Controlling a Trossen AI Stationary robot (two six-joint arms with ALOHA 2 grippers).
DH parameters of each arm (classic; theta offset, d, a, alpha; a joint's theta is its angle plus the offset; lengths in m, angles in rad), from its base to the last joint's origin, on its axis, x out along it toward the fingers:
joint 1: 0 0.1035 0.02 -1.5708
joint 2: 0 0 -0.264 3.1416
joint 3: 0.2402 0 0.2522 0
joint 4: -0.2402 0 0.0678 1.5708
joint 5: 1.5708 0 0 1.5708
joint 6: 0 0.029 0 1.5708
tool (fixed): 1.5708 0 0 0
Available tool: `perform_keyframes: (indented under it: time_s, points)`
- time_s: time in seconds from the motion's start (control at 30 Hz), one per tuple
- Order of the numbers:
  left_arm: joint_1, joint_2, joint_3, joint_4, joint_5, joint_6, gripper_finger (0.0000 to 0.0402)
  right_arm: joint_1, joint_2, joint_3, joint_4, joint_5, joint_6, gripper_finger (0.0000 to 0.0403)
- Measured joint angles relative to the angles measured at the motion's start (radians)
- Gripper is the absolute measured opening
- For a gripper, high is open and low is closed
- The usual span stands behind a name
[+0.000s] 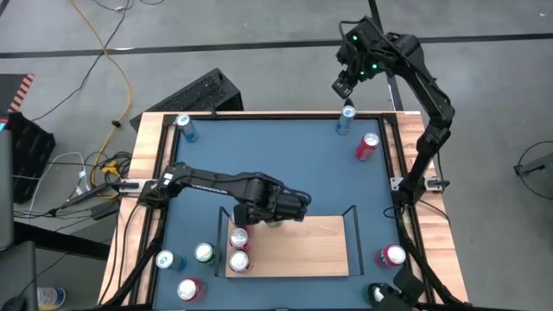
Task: Place canned beverage on shelf
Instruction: Put the top left green soda can on the shelf aligned with the left red soda can
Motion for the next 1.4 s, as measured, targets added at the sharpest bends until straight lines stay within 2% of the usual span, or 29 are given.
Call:
perform_keyframes:
  time_s: [0.63, 0.87, 1.4]
  points:
    - [-0.087, 0.008, -0.023, -0.01, -0.079, -0.274, 0.0268, 0.012, 0.0, 0.0, 0.002, 0.002, -0.003, 0.0175]
    - [-0.083, 0.058, -0.023, 0.016, -0.001, -0.261, 0.0268, 0.013, 0.0, 0.0, 0.003, 0.002, -0.01, 0.0175]
    - [-0.065, 0.063, -0.023, -0.016, -0.002, -0.308, 0.0268, 0.012, 0.0, 0.0, 0.01, 0.002, -0.011, 0.0175]
